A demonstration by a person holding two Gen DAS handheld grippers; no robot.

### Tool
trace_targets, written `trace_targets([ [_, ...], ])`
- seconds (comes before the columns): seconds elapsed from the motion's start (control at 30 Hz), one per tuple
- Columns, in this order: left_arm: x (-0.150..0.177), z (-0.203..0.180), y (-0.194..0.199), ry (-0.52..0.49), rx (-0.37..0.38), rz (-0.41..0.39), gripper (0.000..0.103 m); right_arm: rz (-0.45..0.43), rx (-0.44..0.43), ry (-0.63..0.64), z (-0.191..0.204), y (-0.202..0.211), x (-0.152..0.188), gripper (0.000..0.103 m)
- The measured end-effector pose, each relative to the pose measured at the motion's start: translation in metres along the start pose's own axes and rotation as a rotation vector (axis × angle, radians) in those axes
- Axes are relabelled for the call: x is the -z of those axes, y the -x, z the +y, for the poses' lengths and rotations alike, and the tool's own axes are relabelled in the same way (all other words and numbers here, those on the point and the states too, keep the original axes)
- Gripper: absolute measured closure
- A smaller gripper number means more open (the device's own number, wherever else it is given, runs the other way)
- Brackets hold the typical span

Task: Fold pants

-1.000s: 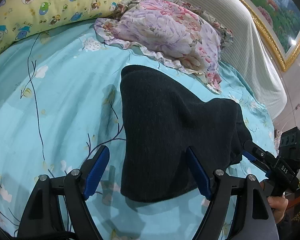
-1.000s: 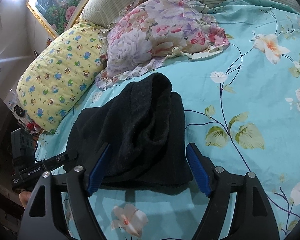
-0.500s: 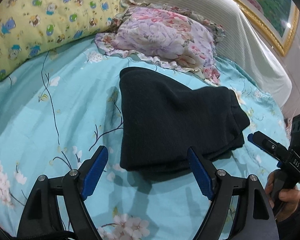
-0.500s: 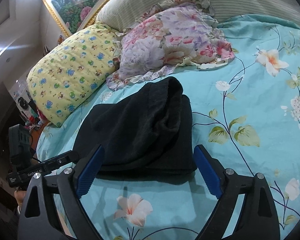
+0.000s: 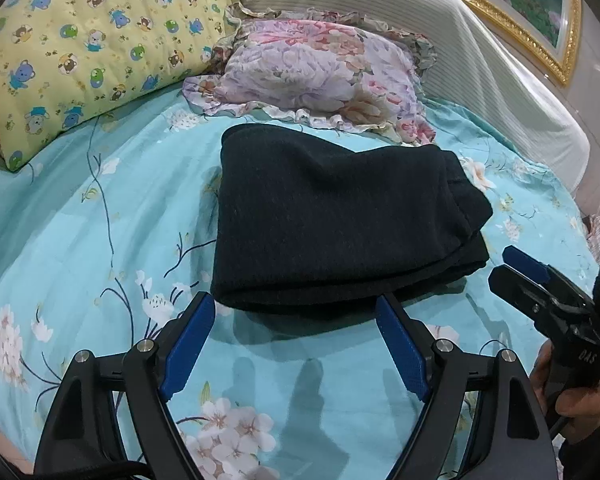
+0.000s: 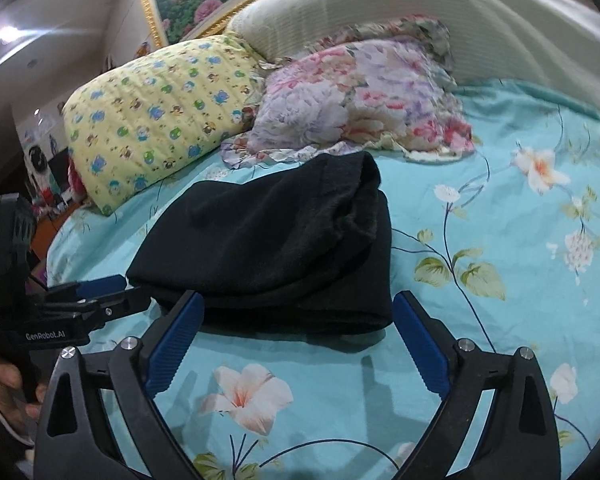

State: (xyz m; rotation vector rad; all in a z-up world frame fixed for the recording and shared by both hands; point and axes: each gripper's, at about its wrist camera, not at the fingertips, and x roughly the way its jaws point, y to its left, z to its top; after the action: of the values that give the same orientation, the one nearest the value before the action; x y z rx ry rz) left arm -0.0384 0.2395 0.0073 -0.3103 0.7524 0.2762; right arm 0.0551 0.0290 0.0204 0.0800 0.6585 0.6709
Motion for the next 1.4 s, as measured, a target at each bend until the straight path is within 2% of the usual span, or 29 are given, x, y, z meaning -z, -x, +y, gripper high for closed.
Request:
trace_targets([
  [0.2, 0.008, -0.003, -0.004, -0.031, -0.063, -0.005, 0.02, 0.001, 0.004, 0.043, 0.007, -0.004, 0.008, 0.006],
  [0.37, 0.014, -0.003, -0.008, -0.04, -0.084, -0.007, 0.02, 0.01, -0.002, 0.046, 0.01, -0.008, 0.013, 0.006],
  [0.57, 0.019, -0.007, -0.007, -0.069, -0.111, -0.047, 0.018, -0.007, -0.012, 0.074, 0.018, -0.01, 0.018, 0.006],
  [0.9, 0.019, -0.01, -0.014, -0.077, -0.1, -0.04, 0.018, 0.013, -0.016, 0.104, 0.025, -0.018, 0.02, 0.006],
  [1.4, 0.019, -0.007, -0.016, -0.07, -0.099, -0.064, 0.017, 0.02, -0.011, 0.08, 0.021, -0.019, 0.02, 0.006],
])
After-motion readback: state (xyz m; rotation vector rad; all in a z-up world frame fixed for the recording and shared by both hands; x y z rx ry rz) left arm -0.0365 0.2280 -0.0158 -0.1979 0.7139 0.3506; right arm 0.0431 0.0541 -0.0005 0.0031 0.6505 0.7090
